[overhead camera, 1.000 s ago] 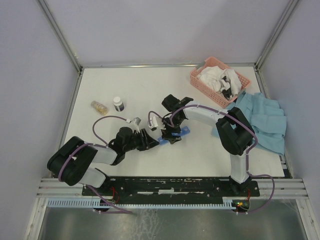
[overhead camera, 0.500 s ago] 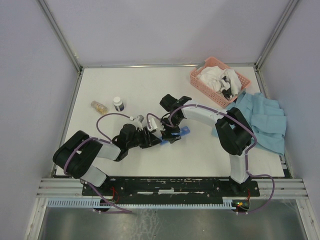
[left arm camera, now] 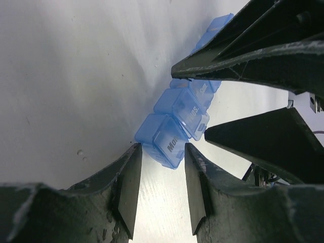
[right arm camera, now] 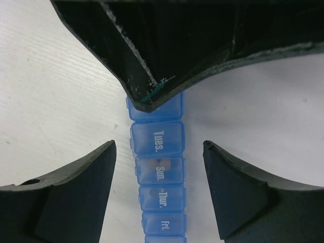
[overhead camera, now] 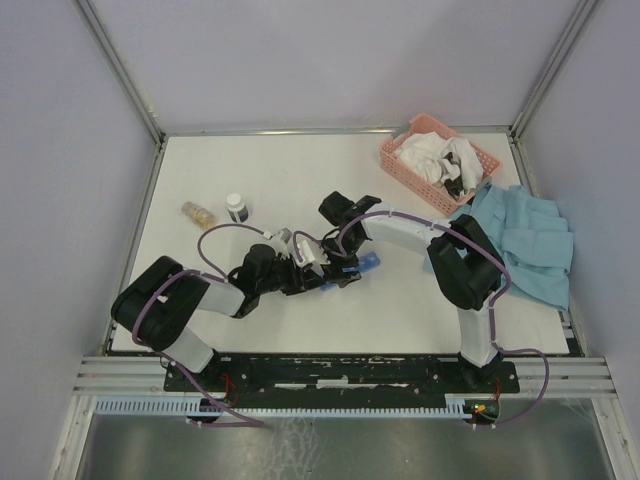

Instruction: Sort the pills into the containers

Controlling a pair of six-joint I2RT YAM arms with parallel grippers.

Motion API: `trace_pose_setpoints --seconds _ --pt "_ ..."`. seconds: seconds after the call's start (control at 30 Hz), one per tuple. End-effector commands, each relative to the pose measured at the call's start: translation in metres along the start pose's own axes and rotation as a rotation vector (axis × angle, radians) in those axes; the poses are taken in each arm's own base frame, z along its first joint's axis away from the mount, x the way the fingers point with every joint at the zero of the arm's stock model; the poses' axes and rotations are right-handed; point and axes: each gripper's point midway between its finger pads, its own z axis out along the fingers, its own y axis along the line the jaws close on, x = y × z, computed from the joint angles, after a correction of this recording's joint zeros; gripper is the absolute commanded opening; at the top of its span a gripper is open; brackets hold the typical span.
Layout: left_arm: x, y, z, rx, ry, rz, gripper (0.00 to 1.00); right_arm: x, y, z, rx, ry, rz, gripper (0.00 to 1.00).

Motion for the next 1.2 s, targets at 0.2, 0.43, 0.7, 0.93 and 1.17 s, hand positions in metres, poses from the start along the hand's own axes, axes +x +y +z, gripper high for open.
trace_pose_setpoints --seconds 0.2,0.43,0.7,0.93,1.17 --pt "0.000 -0.004 0.004 0.006 0.028 0.020 0.44 -0.014 -0.008 0.000 0.044 -0.020 -0.035 0.74" --pt "0.002 0.008 0.003 -0.053 0.036 0.037 0.40 -0.019 -0.013 -0.004 0.066 -0.028 -0.012 0.72" --pt "0.006 0.016 0.002 -0.086 0.048 0.048 0.38 -0.023 -0.017 -0.010 0.087 -0.030 0.005 0.64" --pt "0.004 0.017 0.004 -0.094 0.052 0.057 0.38 -0.028 -0.020 -0.021 0.115 -0.047 0.007 0.60" --pt "0.005 0.017 0.005 -0.099 0.065 0.064 0.37 -0.034 -0.023 -0.032 0.145 -0.067 0.005 0.59"
